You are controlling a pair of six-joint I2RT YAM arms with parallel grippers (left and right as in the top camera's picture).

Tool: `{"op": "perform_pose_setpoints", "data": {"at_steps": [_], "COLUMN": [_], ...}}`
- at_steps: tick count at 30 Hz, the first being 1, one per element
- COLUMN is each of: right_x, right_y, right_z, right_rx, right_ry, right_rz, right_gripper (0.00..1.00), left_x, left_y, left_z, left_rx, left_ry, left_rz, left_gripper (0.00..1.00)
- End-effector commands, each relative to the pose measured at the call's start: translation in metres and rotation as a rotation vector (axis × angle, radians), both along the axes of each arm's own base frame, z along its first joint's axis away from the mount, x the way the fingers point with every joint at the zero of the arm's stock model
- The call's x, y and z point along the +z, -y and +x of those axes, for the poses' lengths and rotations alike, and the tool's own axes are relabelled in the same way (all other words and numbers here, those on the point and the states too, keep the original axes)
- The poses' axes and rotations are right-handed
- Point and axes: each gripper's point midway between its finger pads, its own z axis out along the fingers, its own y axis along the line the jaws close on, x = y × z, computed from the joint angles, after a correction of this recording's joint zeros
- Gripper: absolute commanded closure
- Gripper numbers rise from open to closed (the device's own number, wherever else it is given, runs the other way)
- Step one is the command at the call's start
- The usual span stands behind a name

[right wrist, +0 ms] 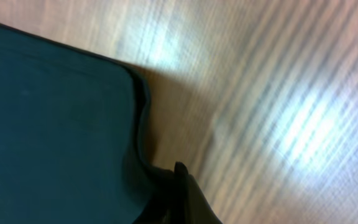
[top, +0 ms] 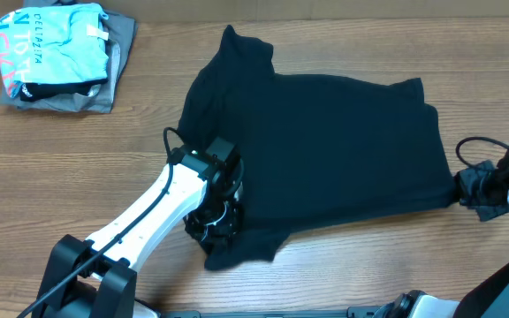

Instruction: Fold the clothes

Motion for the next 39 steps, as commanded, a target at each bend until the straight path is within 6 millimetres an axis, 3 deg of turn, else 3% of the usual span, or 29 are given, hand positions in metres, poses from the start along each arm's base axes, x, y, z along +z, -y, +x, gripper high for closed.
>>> {"op": "perform_pose_setpoints", "data": {"at_steps": [1,11,21,26,31,35,39], "right_x": [0.025,0.033,0.043,0.028,0.021,0.016,0.008], "right_y": [0.010,0.009,0.016,0.010,0.001,0.001,-0.004], "right_z": [0.021,0.050,0.074,0.081,0.094,0.098,0.100], "right_rx": [0.000,0.030,0.048,0.069,0.106,0.116,0.129], "right_ry": [0.101,0.223,0.329,0.320,0.339,0.325,0.306], "right_rz": [-0.038,-0.029,-0.050,-0.039,-0.051,-0.076,-0.065], "right_gripper": [0.97,0.96,0.96,0.96,0.96,0.96,0.96], "left_x": [0.009,0.017,0.022,0.024,0.031,0.039,0.039], "left_y": [0.002,0.022,0.019,0.012,-0.001,-0.002,-0.002], "left_z": [0.028,0.084,0.128,0.140,0.164,0.184,0.191], "left_rx": [-0.010,-0.003,0.017,0.027,0.054,0.071,0.081], "left_ry": [0.126,0.359,0.561,0.617,0.737,0.825,0.843], "left_rz": [0.014,-0.052,0.003,0.048,0.138,0.148,0.142], "left_gripper": [0.96,0.96,0.96,0.96,0.96,0.95,0.94]}}
